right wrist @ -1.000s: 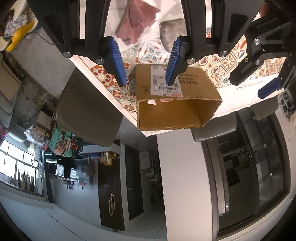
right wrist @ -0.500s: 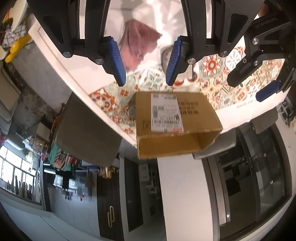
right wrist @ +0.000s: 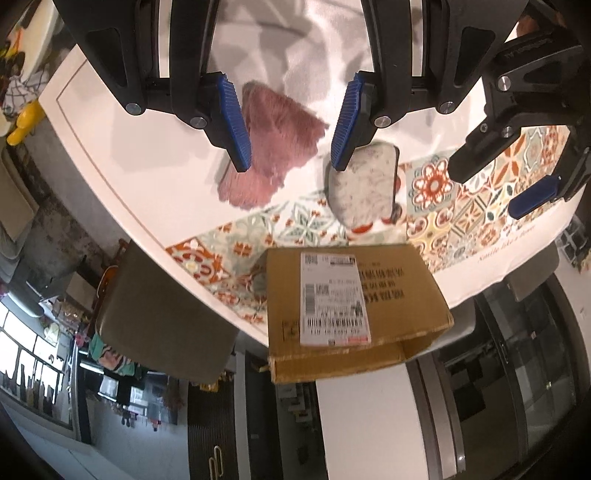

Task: Organize soft objects
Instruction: 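Move both tools back to the table toward the pouch and towel, then grasp the grey floral pouch with the left tool while the right tool grasps the pink towel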

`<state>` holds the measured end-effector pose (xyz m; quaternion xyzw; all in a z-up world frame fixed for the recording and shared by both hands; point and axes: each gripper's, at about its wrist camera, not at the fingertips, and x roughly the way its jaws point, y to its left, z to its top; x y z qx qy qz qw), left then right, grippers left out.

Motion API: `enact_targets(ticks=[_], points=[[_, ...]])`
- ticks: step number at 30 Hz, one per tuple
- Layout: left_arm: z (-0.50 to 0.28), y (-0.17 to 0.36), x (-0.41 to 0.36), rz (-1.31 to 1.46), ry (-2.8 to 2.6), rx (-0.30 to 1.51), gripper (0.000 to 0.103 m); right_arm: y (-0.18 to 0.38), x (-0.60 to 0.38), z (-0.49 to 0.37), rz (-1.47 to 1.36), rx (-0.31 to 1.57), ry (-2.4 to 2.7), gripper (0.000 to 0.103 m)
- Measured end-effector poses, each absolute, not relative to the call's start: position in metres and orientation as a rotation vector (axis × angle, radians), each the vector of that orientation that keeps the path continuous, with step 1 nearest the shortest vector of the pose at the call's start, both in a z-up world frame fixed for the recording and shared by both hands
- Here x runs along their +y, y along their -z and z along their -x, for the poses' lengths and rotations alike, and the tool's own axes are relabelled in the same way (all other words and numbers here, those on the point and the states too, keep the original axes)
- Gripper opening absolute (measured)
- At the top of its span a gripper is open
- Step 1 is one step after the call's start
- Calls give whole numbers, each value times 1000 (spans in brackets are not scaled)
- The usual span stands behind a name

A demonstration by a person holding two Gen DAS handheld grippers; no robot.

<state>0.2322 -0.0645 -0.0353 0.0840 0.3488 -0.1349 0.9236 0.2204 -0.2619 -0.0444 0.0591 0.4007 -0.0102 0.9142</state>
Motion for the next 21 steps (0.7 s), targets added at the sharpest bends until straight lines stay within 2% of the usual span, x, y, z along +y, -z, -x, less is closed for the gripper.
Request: enact_targets(ticks=[18,21], points=[[-246,78,-74,-235,374,809,93,86,-254,-234,-106,950,2,47],[-250,81,-77,-238,397,811,93,91,-255,-237,-103,958,8,53]])
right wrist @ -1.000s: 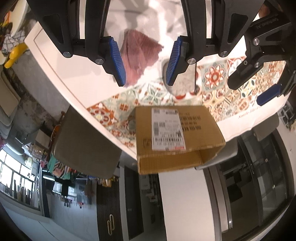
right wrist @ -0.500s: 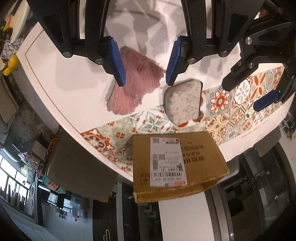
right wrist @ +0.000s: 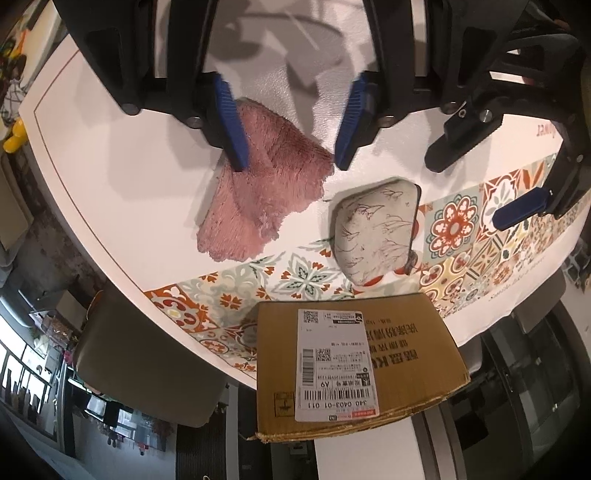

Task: Organize soft objects
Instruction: 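Grasp the grey floral pouch with the left tool while the right tool grasps the pink towel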

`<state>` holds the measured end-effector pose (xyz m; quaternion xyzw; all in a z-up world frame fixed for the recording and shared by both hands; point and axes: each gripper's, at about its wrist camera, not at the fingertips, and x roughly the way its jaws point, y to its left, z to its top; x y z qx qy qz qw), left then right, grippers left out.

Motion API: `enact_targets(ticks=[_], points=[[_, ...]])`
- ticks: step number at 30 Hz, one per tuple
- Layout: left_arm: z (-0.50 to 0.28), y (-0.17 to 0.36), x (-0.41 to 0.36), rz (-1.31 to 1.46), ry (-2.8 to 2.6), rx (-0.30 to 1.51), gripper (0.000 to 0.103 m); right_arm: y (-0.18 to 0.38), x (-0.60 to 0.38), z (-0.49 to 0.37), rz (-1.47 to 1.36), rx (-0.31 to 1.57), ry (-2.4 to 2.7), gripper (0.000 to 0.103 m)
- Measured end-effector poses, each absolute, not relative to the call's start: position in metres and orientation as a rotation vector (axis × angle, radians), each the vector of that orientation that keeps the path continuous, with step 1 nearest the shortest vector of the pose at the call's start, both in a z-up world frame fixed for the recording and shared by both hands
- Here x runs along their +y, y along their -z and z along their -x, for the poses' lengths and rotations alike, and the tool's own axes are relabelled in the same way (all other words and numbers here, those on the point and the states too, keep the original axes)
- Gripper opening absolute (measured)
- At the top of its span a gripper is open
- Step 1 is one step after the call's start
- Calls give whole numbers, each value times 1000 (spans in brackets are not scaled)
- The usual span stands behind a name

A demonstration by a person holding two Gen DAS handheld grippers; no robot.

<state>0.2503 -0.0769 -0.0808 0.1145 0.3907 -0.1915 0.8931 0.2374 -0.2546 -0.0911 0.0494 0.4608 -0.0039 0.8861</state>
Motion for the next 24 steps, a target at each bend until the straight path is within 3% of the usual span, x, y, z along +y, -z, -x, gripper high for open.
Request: enact_targets(ticks=[18,24], points=[[-283,96,-108,-280,468,807,93,109,-282,-253,-148,981,79,53],[-293,105,-117,-289,465,835,87,114,-290,-255,-173,991,84,44]])
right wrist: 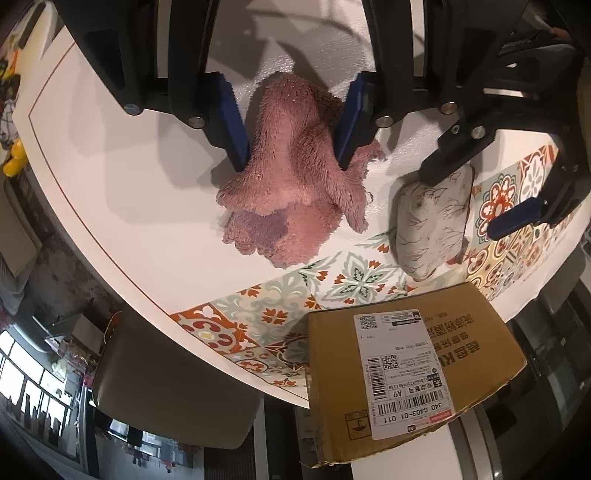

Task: Organize soft objects
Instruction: 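Grasp the grey floral pouch with the left tool while the right tool grasps the pink towel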

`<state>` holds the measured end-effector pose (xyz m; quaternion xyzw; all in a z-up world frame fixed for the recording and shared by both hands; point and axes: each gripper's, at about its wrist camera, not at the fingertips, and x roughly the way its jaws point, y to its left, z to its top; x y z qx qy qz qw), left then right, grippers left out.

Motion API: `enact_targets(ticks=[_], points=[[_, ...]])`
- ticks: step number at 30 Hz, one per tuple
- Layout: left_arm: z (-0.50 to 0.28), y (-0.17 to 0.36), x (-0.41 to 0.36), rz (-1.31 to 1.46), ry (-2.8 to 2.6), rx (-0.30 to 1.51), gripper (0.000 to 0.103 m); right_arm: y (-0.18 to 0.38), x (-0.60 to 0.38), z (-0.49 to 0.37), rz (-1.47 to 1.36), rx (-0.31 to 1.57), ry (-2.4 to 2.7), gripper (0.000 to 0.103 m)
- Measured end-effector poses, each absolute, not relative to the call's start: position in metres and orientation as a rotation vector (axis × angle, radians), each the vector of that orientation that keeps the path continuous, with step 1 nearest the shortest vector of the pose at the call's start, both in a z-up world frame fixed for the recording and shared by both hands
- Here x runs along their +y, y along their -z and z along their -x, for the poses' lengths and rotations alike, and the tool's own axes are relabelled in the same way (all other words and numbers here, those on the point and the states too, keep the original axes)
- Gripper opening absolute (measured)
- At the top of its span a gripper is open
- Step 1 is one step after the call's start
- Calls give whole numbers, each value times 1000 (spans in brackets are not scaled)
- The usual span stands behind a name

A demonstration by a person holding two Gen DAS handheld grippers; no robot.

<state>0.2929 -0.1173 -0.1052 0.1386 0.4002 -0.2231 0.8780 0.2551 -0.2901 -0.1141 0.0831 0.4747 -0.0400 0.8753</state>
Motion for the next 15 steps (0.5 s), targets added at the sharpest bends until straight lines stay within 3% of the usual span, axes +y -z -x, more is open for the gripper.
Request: enact_targets(ticks=[5,15], points=[[-300,111,-120,-265,474,871,79,117,-292,-257,-190,993,75,36],[-300,118,-122,-247,471,893,35,113,-288,-256,-208,973,44,20]])
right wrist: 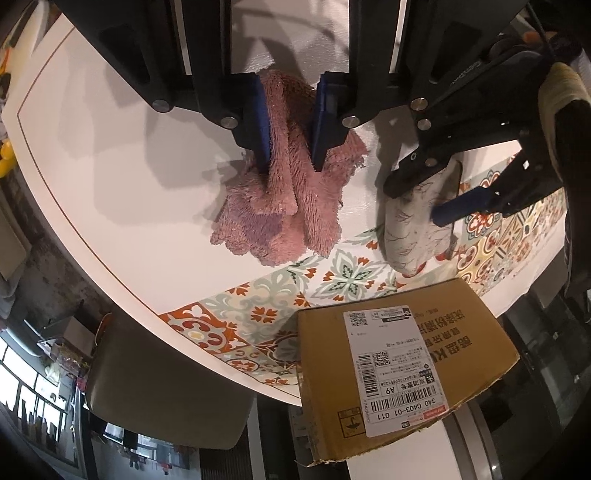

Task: Organize soft objects
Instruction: 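Grasp the grey floral pouch with the left tool while the right tool grasps the pink towel, then lift the pouch and towel with both tools and carry them over the box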

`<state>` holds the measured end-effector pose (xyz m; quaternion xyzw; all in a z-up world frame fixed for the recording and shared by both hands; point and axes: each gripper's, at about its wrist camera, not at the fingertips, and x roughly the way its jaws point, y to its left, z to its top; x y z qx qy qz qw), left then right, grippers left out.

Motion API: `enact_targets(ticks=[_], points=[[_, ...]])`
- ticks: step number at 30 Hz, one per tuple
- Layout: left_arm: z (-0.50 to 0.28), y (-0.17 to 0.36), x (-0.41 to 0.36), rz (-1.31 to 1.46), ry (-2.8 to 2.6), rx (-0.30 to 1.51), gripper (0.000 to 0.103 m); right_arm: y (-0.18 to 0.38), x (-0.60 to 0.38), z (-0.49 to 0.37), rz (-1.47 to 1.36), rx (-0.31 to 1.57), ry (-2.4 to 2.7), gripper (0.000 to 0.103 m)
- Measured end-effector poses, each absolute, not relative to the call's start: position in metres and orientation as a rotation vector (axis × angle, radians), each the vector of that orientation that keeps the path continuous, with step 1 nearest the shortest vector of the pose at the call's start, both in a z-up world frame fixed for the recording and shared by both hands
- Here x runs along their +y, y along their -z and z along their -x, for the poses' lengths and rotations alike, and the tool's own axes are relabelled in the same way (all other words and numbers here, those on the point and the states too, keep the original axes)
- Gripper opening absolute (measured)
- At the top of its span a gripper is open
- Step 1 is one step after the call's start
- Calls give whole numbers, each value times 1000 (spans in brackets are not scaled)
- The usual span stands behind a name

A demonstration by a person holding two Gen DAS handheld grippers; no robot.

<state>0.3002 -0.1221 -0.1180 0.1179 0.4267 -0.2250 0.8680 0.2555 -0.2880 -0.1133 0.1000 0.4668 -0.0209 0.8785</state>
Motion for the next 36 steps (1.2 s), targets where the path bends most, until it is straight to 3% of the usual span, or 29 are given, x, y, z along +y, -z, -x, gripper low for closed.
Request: enact_targets(ticks=[7,36], points=[[-295,111,-119,-218,464,884,22,106,-288,-250,-247,947,26,17],[-248,32,-76,-19,441,701,15,33,-266,-228,-245,771,-54,17]])
